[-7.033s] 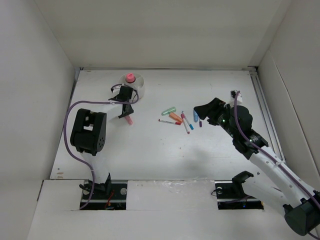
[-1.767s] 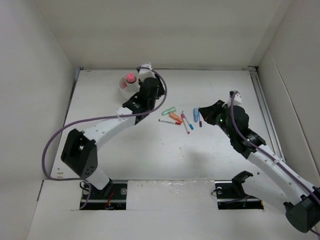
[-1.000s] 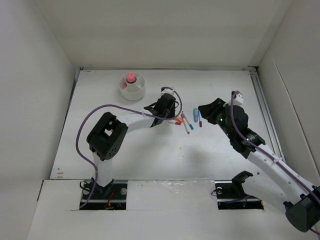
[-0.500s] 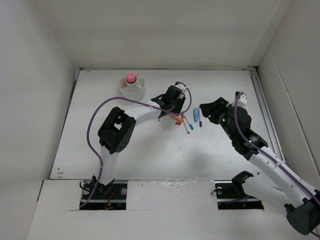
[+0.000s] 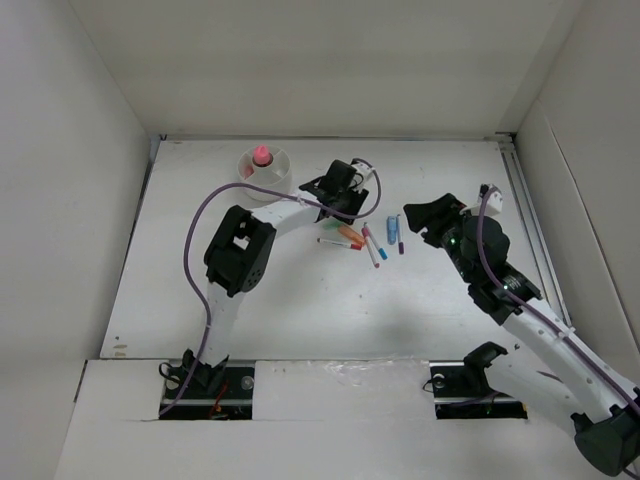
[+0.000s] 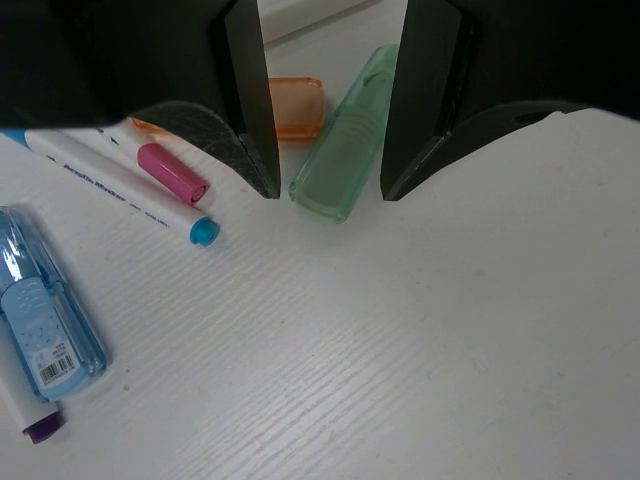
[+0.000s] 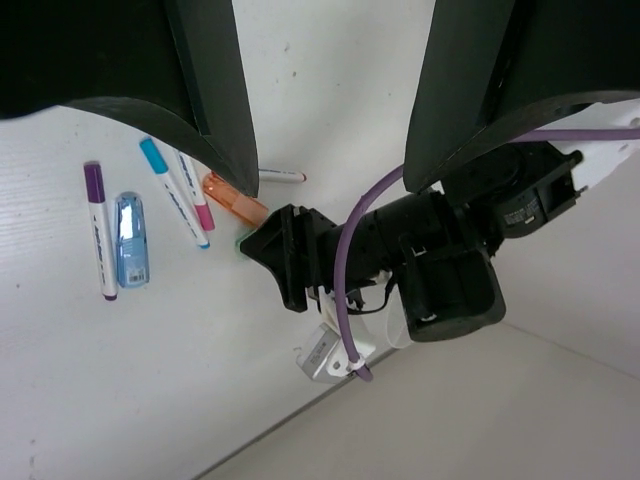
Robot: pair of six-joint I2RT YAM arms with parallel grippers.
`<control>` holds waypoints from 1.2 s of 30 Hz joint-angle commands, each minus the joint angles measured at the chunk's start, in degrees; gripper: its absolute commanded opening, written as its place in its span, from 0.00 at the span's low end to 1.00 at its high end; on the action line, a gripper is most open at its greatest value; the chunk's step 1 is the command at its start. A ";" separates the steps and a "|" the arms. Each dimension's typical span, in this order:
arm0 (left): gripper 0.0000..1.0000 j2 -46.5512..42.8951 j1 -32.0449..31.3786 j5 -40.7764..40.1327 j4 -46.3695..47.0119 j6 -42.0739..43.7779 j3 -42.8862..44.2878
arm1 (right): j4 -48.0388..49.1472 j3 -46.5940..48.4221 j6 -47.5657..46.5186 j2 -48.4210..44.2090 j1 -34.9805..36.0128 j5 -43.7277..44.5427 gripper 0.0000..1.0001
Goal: Sort the stationery into containers
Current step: Grab a piece of stationery with the left arm
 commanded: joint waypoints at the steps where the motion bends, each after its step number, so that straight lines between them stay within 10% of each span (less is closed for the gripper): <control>1: 0.42 1.24 -0.36 2.33 -2.42 3.33 2.93 | 1.99 0.84 0.45 0.30 0.59 -1.09 0.66; 10: 0.42 3.87 -0.36 -1.18 -4.36 2.81 5.04 | 1.99 0.85 -0.08 0.83 0.59 -1.79 0.67; 22: 0.04 0.46 -0.36 -8.28 0.73 1.68 2.49 | 1.99 1.37 -0.08 2.49 0.59 -2.32 0.67; 36: 0.00 -14.29 6.56 -10.86 5.56 -12.64 3.83 | 1.99 1.37 -0.60 2.50 0.59 -3.45 0.68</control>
